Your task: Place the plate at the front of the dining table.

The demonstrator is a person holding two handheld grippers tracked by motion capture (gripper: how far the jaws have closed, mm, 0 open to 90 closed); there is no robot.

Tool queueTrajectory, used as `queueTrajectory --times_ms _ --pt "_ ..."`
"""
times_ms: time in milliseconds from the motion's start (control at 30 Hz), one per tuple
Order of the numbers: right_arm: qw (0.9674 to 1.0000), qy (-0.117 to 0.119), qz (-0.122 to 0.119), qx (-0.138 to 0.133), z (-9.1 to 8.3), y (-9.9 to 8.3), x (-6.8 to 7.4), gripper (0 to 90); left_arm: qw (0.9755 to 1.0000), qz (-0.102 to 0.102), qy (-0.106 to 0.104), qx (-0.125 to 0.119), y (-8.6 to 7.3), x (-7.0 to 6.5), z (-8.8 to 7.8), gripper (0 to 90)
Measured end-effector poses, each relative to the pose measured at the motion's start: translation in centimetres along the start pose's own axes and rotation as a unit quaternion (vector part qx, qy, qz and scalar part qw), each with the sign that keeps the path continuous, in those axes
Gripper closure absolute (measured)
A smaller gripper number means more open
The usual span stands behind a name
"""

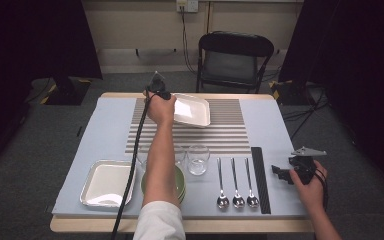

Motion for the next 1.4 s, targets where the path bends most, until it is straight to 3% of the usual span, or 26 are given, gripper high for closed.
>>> queueTrajectory --times_ms 1400 --pt "1.0 0.0 0.001 0.0 -0.01 -0.01 0.02 18.2 1.0 -0.005 -0.003 0.007 -0.05 -0.11 0.54 86.2"
Point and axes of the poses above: each handheld gripper's, and its own axes: z roughly forward along the jaws, y roughly out of its top, x roughly to its left, the point moved 3 cm from there along z, roughly forward along the jaws, and after that the axes turned 7 degrees about z, right-handed, at the moved point
